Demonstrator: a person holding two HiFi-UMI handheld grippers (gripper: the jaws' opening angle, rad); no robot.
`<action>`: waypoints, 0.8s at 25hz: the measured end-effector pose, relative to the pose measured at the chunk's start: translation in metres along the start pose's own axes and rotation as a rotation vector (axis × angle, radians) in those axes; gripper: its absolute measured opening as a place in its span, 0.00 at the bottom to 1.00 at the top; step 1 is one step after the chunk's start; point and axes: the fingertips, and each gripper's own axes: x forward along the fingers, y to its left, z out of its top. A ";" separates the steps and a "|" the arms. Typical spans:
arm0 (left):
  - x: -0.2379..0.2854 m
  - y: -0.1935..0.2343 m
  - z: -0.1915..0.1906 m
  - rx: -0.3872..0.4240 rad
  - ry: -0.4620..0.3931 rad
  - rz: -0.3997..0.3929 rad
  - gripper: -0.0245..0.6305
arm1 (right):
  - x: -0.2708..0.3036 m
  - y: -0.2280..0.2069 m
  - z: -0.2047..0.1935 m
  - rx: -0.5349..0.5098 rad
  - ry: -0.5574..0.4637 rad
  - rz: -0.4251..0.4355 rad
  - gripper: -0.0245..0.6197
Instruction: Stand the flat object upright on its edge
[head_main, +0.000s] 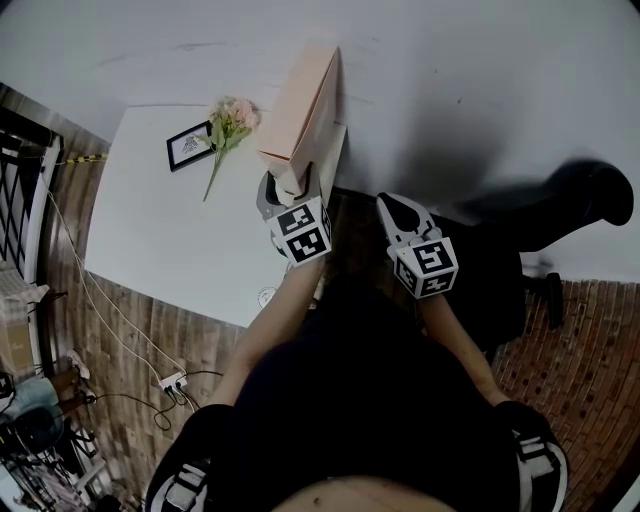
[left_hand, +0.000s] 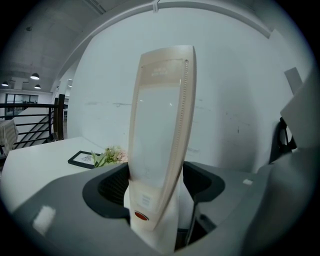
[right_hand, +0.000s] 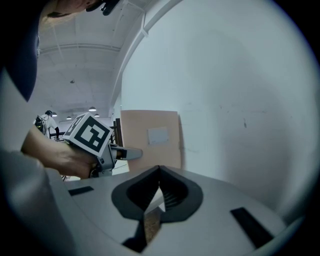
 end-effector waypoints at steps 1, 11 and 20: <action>0.000 -0.001 -0.001 -0.003 0.010 -0.011 0.54 | 0.000 0.000 0.000 0.000 -0.001 0.000 0.06; -0.006 -0.002 -0.013 -0.011 0.031 -0.112 0.62 | 0.007 0.008 0.006 -0.007 -0.014 0.036 0.06; -0.042 0.010 0.005 0.019 -0.057 -0.158 0.62 | 0.017 0.021 0.021 -0.023 -0.055 0.071 0.06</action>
